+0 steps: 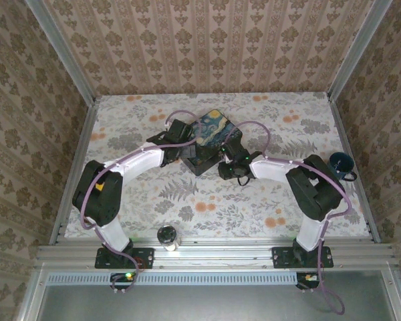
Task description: Unlock a padlock with a key
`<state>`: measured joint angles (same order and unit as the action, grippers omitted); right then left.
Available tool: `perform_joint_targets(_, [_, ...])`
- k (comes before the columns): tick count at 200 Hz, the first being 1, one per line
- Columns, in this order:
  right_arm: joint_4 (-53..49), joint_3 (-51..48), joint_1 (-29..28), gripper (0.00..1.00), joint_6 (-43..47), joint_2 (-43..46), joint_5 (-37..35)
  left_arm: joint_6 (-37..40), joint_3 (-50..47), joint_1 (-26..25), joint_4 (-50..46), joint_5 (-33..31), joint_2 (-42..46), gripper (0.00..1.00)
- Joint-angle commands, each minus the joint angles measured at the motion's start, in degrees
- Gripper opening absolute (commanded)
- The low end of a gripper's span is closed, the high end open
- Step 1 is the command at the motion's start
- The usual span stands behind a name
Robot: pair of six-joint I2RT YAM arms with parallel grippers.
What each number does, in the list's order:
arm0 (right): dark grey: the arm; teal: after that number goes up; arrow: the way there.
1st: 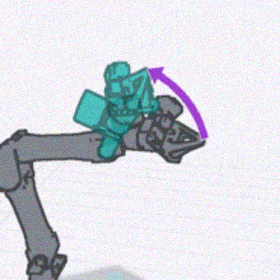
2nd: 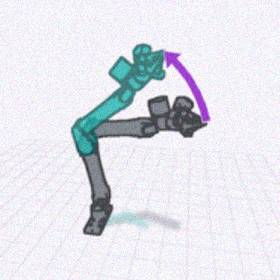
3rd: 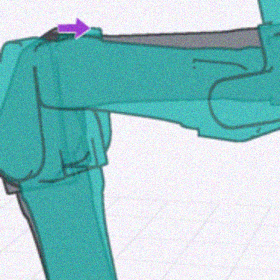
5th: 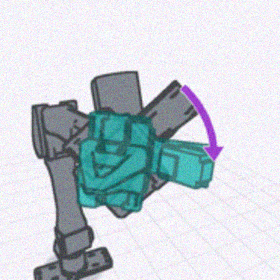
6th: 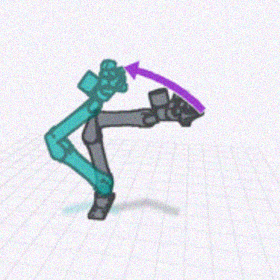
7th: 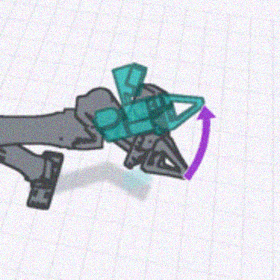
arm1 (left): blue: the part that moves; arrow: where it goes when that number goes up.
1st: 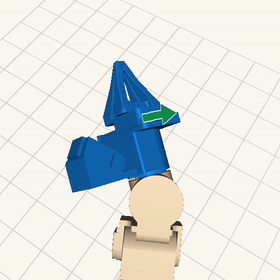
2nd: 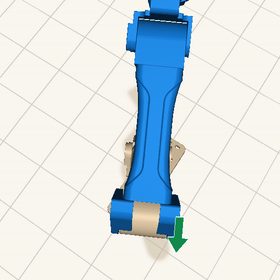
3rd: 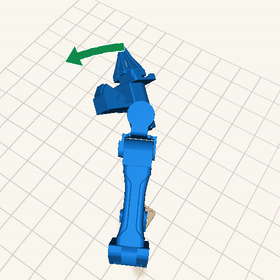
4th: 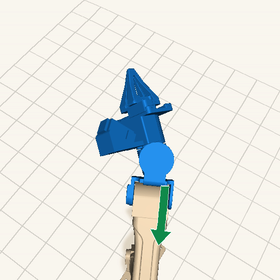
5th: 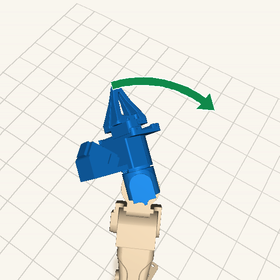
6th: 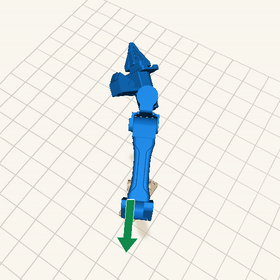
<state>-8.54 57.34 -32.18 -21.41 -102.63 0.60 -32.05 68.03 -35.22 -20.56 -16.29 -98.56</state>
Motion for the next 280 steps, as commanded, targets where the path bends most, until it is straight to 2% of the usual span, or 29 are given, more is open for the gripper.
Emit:
perform_joint_targets(1, [0.63,-3.09,2.56,0.04,-3.36,2.08,4.09,1.43,-1.23,0.02,-4.12,-1.02,-1.28,1.00])
perform_joint_targets(88, [10.60,-7.75,7.57,0.04,-8.32,6.63,16.01,1.46,-1.63,0.77,-3.70,-0.10,-0.75,1.00])
perform_joint_targets(190, [17.92,-11.01,12.16,0.05,-15.98,10.70,22.83,1.25,-1.68,1.03,-3.79,0.50,-0.58,0.99])
perform_joint_targets(262, [29.34,-13.22,15.72,0.07,-26.86,6.83,24.66,1.16,-2.10,1.21,-3.46,1.39,-1.27,0.99])
perform_joint_targets(280, [31.62,-13.22,16.23,0.07,-28.69,5.52,24.98,1.16,-2.13,1.32,-3.41,1.53,-1.61,0.96])
